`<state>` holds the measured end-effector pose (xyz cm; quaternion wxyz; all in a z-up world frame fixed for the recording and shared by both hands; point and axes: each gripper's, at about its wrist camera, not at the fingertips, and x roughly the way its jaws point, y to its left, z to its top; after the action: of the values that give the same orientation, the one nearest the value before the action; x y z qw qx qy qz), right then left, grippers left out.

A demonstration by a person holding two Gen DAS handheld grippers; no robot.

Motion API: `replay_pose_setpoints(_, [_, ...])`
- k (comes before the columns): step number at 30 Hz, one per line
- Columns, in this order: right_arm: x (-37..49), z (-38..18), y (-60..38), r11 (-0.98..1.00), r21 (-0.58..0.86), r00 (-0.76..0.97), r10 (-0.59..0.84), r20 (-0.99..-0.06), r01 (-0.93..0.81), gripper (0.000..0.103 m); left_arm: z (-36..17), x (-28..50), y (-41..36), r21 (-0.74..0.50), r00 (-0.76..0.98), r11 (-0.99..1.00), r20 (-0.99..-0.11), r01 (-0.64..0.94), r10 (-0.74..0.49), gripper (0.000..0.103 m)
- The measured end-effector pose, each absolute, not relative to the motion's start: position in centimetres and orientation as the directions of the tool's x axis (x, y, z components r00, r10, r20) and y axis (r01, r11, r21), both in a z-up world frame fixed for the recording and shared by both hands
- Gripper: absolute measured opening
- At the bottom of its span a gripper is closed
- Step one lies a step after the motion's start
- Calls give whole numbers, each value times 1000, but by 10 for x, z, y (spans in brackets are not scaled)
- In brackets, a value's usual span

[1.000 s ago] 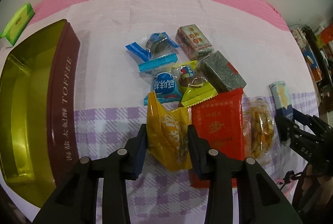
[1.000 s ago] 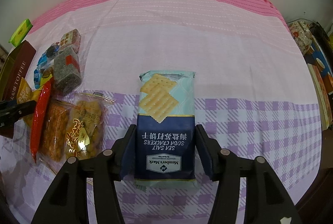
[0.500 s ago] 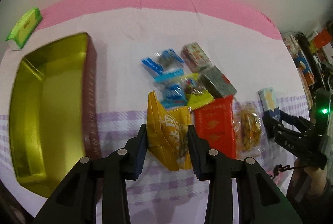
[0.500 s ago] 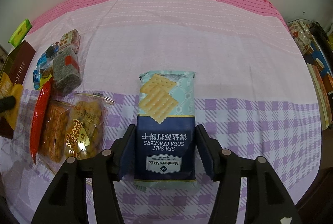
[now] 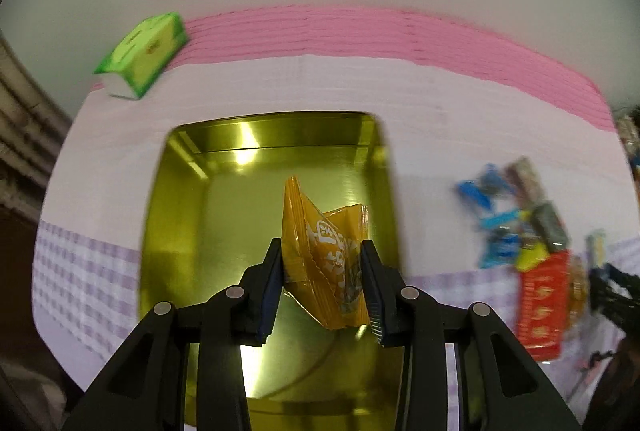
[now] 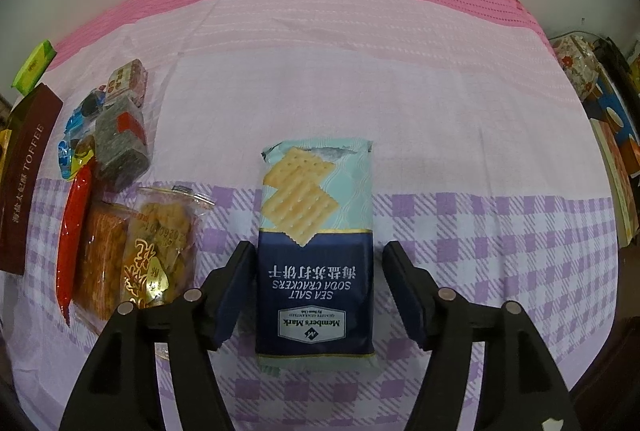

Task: Organize snacks
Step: 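Carry the yellow pastry over the gold tin and release it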

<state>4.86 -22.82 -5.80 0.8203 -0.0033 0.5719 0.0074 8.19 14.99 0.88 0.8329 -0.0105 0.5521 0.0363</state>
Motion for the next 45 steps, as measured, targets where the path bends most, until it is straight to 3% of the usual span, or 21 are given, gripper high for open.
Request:
replay_pose_setpoints(15, [65,-63,-232,1000,2,352,-3,-936,14,62,-39,125,211,121,298,988,-944,-96,145,38])
replay_pose_setpoints(34, [67,-62,-229,1000,0,332,-5,-943,16,61,-42,127,217,166,294,984,-939,-66,178,43])
replay_pose_setpoints(39, [67,-61,-225,1000,-2,328,-2,-945,1,55,-35,121,215,160,318,985,-933,-58,170,50])
replay_pose_setpoints(45, [67,-61,-222,1000,-4,323,1,-946,-13,50,-10,98,212,126,380,989,-913,-78,147,52])
